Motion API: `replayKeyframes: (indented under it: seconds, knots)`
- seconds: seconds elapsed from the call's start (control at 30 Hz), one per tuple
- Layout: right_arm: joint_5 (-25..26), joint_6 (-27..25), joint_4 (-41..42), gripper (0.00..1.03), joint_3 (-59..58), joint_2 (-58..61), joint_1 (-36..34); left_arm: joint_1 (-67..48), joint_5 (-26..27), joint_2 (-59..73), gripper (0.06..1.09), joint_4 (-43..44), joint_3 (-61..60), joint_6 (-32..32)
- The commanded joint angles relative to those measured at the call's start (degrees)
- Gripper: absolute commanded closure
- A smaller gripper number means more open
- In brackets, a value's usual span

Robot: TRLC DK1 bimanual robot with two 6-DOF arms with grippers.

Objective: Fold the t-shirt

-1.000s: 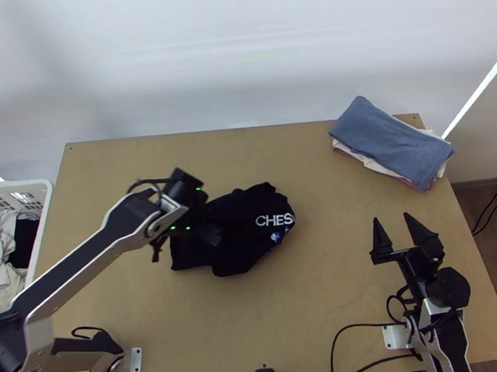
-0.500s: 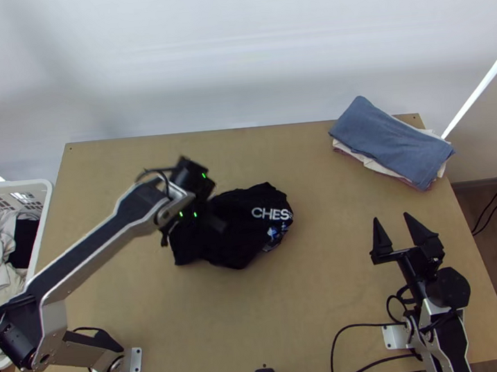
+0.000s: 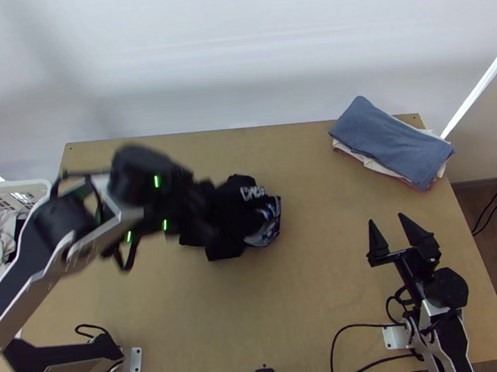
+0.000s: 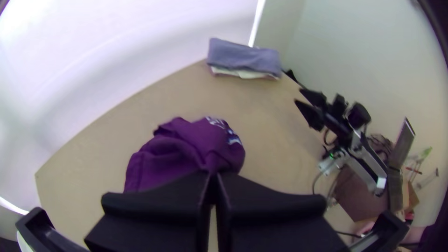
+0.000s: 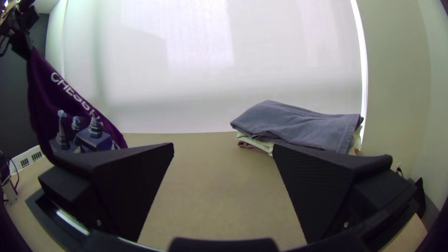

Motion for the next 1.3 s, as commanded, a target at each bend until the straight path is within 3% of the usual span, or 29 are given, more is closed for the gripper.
replayKeyframes:
  seconds: [0.0, 0.13, 0.2, 0.23, 0.33, 0.37, 0.57, 0.87, 1.1, 1.27]
  knots:
    - [0.4, 1.0, -0.8, 0.04, -0.4, -0.1, -0.2, -5.2, 2.9, -2.4, 1.05, -4.1, -6.6, -2.6]
    - [0.4, 0.8, -0.8, 0.04, -0.4, -0.1, -0.5, -11.0, 3.2, -1.5, 1.05, -4.3, -13.8, -3.4]
    - [0.4, 0.8, -0.8, 0.04, -0.4, -0.1, -0.5, -12.6, 7.0, -0.1, 1.03, -3.3, -15.4, -3.3]
    - [0.4, 0.6, -0.8, 0.04, -0.4, -0.1, -0.6, -12.8, 9.1, 0.9, 0.92, -3.0, -15.5, -3.1]
    - [0.4, 0.0, -0.8, 0.04, -0.4, -0.1, -0.8, -12.9, 12.2, 4.0, 0.21, -3.3, -13.5, -0.8]
    - [0.4, 0.0, -0.8, 0.04, -0.4, -0.1, -0.8, -12.9, 12.3, 4.5, 0.11, -3.5, -12.5, -0.1]
    - [0.8, -0.6, -0.7, 0.04, -0.4, -0.2, -1.2, -10.2, 12.6, 3.5, 0.10, -0.2, -9.1, 2.2]
    - [0.8, -1.3, -1.2, 0.04, 2.3, -0.2, -1.3, 10.9, 12.6, 2.0, 0.11, 6.6, -9.4, 2.4]
    - [0.7, -7.6, 3.4, 0.04, 7.6, 1.5, 0.9, 27.1, 12.6, -2.5, 0.11, 14.1, -17.0, 2.4]
    - [0.7, -10.0, 6.1, 0.04, 14.2, 11.0, 5.6, 37.3, 14.3, -7.7, 0.11, 17.7, -23.4, 2.4]
